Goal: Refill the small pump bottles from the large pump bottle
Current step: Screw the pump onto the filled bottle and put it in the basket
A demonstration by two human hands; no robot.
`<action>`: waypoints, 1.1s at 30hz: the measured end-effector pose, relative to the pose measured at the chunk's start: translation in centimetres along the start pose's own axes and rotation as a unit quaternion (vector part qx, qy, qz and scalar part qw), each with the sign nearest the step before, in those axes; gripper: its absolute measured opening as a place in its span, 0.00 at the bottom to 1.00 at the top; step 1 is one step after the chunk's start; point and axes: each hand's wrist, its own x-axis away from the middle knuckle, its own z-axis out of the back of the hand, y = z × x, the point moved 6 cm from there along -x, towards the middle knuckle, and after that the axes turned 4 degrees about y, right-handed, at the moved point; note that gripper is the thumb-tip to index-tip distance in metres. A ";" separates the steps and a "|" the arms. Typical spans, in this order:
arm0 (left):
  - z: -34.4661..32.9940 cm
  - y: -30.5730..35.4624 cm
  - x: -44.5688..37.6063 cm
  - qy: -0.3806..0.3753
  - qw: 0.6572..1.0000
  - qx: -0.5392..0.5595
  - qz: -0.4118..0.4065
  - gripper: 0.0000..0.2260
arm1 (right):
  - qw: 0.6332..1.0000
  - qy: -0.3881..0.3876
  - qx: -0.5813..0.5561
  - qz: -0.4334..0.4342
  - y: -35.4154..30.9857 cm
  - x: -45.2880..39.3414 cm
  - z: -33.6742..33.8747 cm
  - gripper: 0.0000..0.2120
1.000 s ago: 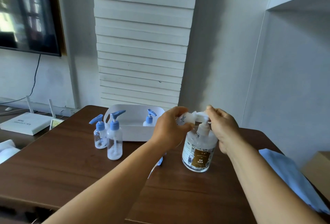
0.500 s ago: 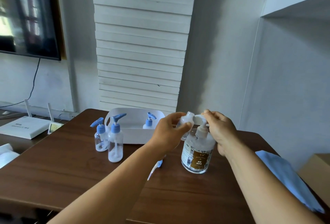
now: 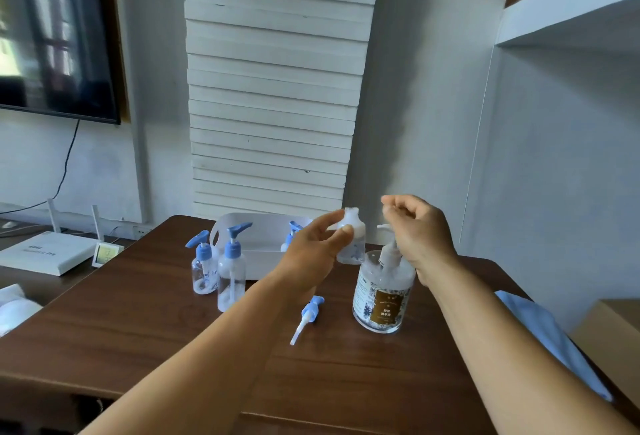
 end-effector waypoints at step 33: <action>9.3 -6.8 4.6 0.096 0.965 -0.246 0.005 0.18 | 0.939 -0.188 0.249 -0.147 5.3 6.7 -11.9 0.13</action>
